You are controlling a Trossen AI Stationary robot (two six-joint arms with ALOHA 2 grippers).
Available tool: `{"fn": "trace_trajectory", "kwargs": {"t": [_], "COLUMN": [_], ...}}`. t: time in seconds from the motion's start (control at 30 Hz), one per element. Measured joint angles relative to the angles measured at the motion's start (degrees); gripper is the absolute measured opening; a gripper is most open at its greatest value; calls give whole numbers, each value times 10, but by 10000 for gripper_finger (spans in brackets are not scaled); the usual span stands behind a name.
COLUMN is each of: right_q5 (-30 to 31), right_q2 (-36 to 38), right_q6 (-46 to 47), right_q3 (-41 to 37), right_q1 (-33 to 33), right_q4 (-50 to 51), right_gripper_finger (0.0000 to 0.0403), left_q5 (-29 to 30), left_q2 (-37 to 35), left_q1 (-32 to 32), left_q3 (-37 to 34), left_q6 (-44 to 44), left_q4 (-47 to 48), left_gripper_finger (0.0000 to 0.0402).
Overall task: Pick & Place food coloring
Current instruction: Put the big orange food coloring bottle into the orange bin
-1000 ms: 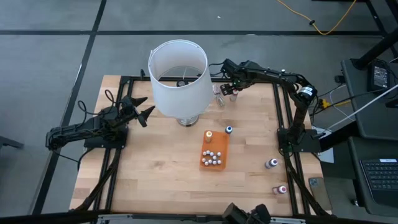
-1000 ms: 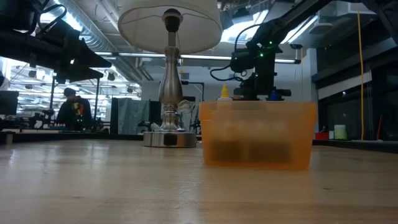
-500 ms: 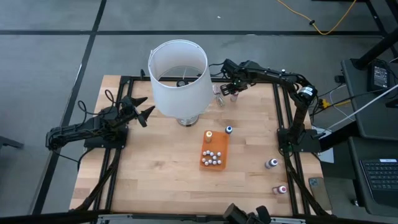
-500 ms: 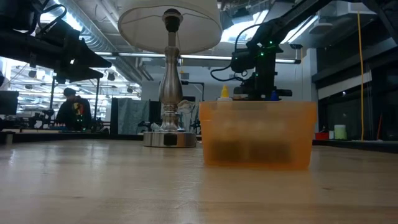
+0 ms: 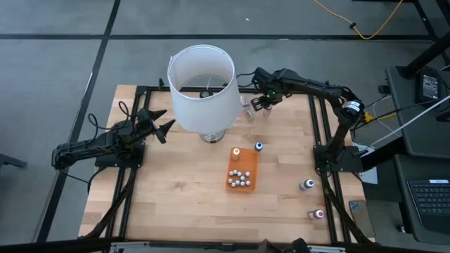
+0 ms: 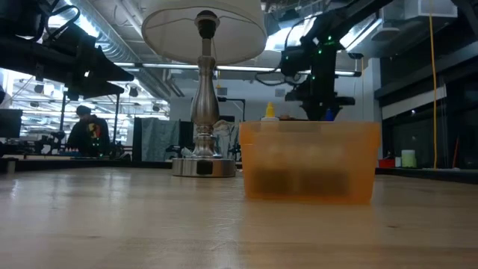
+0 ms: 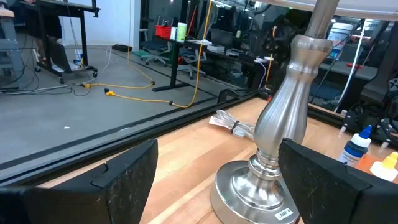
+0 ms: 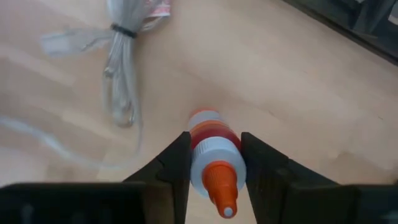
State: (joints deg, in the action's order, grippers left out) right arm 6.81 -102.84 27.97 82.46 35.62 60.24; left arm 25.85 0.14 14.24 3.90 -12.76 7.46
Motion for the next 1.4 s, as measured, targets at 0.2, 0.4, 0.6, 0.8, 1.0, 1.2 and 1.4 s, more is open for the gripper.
{"fn": "trace_trajectory", "kwargs": {"t": [0.2, 0.4, 0.6, 0.8, 1.0, 1.2, 1.4], "right_q5": [9, 36, 26, -5, -11, -9, -4], "right_q2": [56, 136, 240, 317, 319, 264, 189], "right_q6": [-2, 19, 96, 179, 228, 242, 220], "right_q3": [0, -16, -103, -186, -205, -163, -77], "right_q1": [-32, -90, -169, -285, -402, -479, -514], "right_q4": [58, 118, 141, 170, 165, 150, 126], "right_gripper_finger": [127, 123, 124, 128, 123, 126, 124], "left_q5": [0, 0, 0, 0, 0, 0, 0], "left_q2": [0, 0, 0, 0, 0, 0, 0], "left_q1": [0, 0, 0, 0, 0, 0, 0], "left_q3": [0, 0, 0, 0, 0, 0, 0], "left_q6": [0, 0, 0, 0, 0, 0, 0], "left_q4": [0, 0, 0, 0, 0, 0, 0], "left_gripper_finger": [322, 322, 322, 322, 322, 322, 322]}}
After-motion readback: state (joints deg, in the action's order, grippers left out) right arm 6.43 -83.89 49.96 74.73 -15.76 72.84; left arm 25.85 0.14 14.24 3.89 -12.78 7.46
